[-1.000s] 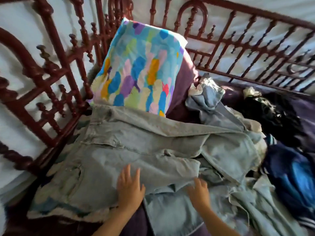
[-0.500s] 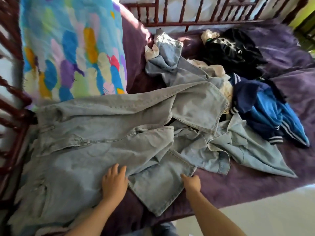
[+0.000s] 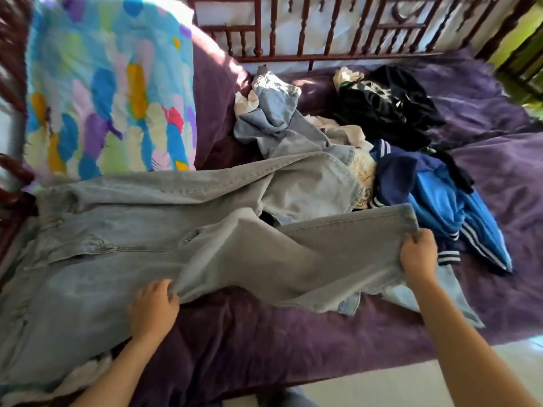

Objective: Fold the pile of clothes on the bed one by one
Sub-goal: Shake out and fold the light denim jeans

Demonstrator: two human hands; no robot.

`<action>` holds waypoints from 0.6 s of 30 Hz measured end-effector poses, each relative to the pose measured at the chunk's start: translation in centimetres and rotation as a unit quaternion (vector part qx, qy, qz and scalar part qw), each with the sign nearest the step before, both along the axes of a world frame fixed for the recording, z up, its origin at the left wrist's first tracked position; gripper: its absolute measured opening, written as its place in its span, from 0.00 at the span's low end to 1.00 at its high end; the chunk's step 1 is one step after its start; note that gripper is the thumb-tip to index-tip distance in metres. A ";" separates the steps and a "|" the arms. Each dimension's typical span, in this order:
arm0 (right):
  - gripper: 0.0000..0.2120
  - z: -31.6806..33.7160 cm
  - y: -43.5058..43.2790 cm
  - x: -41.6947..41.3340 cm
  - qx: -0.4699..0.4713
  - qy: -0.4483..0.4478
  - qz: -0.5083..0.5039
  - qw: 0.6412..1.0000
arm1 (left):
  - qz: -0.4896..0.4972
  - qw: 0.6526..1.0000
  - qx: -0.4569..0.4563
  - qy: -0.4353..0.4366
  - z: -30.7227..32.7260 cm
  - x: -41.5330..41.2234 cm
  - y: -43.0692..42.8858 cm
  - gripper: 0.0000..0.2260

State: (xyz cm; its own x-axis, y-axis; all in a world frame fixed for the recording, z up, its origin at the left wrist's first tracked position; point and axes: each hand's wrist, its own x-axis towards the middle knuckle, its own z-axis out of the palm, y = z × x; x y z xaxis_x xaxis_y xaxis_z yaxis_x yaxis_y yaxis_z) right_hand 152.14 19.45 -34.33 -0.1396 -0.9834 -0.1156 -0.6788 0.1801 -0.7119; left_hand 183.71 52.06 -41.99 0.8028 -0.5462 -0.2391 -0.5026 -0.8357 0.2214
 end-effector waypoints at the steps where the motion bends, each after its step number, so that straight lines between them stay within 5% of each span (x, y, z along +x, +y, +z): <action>1: 0.08 0.6 -2.5 -2.7 -0.007 0.043 -0.005 0.999 | -0.020 1.000 0.008 0.017 -0.3 -1.1 -0.6 0.21; 6: 0.11 -0.5 -9.9 -10.0 0.056 0.151 0.065 0.985 | -0.190 0.968 0.139 0.082 -2.3 -7.7 -5.2 0.28; 12: 0.20 -5.6 -9.4 -8.7 0.166 0.211 0.057 0.962 | -0.249 0.898 0.327 0.156 -4.3 -11.5 -6.5 0.29; 18: 0.19 -8.7 -11.0 -1.1 0.184 0.187 0.231 0.937 | -0.199 0.924 0.260 0.196 -4.1 -10.6 -8.8 0.25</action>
State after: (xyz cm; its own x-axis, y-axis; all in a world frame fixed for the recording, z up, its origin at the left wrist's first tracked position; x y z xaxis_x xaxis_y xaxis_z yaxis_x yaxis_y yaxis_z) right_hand 151.03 8.50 -43.06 0.1924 -0.8518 -0.4872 -0.9347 -0.0079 -0.3553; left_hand 173.14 43.27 -46.12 0.3594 -0.5087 -0.7823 -0.7596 -0.6464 0.0714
